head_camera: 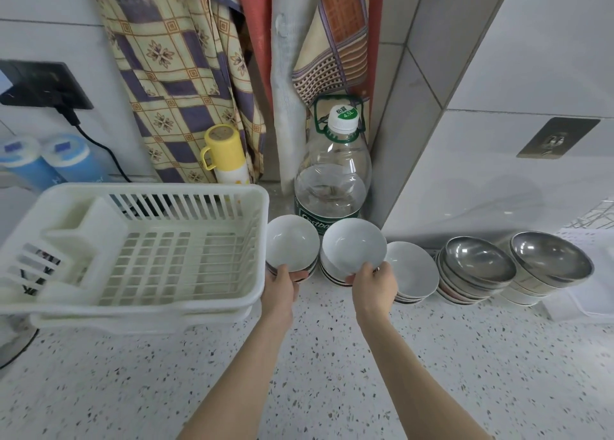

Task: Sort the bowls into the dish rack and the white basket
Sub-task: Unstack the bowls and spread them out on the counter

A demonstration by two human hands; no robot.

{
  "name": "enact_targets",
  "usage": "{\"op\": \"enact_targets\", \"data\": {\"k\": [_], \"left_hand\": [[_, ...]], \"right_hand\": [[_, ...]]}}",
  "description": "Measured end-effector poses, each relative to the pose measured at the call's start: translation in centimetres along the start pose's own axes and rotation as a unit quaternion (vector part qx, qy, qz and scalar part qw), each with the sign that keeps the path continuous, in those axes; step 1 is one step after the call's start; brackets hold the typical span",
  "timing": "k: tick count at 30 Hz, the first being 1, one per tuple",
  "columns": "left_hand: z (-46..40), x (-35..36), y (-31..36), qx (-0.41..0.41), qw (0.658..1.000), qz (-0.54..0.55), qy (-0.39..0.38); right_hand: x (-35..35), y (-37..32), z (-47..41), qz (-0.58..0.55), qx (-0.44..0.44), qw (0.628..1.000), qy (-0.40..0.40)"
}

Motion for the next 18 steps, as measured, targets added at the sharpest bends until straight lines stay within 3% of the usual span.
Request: {"op": "enact_targets", "data": {"k": [9, 14, 18], "left_hand": [[3.1, 2.6, 3.1, 0.082, 0.991, 0.046, -0.098], [6.1, 2.2, 1.8, 0.056, 0.988, 0.005, -0.145], [9.1, -0.6, -0.3, 0.027, 0.990, -0.011, -0.139]], "right_hand": [[-5.0, -0.3, 2.2, -0.100, -0.039, 0.994, -0.024], [-8.1, 1.6, 3.0, -0.124, -0.039, 0.991, -0.027], [-9.8, 4.4, 3.3, -0.104, -0.030, 0.994, -0.029]]}}
Point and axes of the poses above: each hand's wrist, its own z-axis away from the middle knuckle, its own x-axis out of the palm, y = z × x, the point moved 10 cm from there along -z, towards the middle knuckle, and after that the axes turned 13 degrees about x, right-handed, at the moved point
